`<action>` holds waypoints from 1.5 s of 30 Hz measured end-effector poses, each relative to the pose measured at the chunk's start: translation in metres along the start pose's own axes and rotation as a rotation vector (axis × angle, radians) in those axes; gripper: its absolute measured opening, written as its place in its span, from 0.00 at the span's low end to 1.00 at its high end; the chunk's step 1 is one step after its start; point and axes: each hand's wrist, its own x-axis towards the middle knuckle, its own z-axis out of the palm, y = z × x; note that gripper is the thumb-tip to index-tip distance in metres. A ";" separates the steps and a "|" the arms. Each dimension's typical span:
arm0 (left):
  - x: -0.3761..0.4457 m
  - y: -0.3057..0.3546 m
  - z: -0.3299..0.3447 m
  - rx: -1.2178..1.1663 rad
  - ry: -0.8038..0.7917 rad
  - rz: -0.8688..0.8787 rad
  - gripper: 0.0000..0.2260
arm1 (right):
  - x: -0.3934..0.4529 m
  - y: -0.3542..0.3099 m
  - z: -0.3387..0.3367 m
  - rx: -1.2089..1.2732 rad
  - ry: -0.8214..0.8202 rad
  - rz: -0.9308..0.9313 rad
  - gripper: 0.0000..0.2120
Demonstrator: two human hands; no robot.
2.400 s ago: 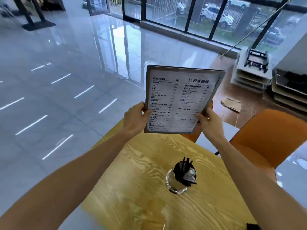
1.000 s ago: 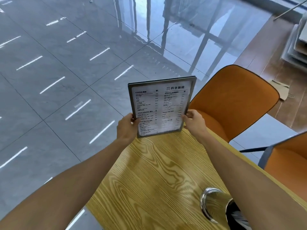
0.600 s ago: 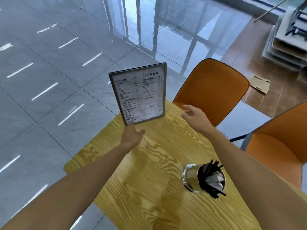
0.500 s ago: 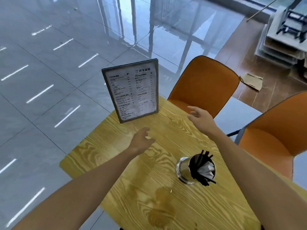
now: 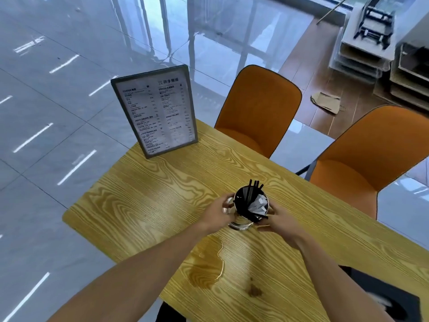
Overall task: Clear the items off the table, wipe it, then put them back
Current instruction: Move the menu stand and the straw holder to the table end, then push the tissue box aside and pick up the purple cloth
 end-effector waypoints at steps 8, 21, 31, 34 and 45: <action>-0.013 -0.028 -0.086 -0.109 0.249 -0.055 0.26 | 0.043 -0.062 0.083 -0.035 -0.078 -0.086 0.30; -0.061 -0.088 -0.274 -0.336 0.616 -0.181 0.25 | 0.133 -0.174 0.274 -0.144 -0.238 -0.186 0.23; -0.061 -0.097 -0.297 -0.345 0.728 -0.226 0.22 | 0.139 -0.188 0.303 -0.166 -0.264 -0.222 0.27; -0.060 -0.088 -0.277 -0.285 0.727 -0.322 0.12 | 0.130 -0.177 0.283 -0.167 -0.233 -0.201 0.25; -0.008 -0.022 -0.133 -0.008 0.197 -0.329 0.05 | 0.065 -0.101 0.117 -0.188 0.045 -0.121 0.19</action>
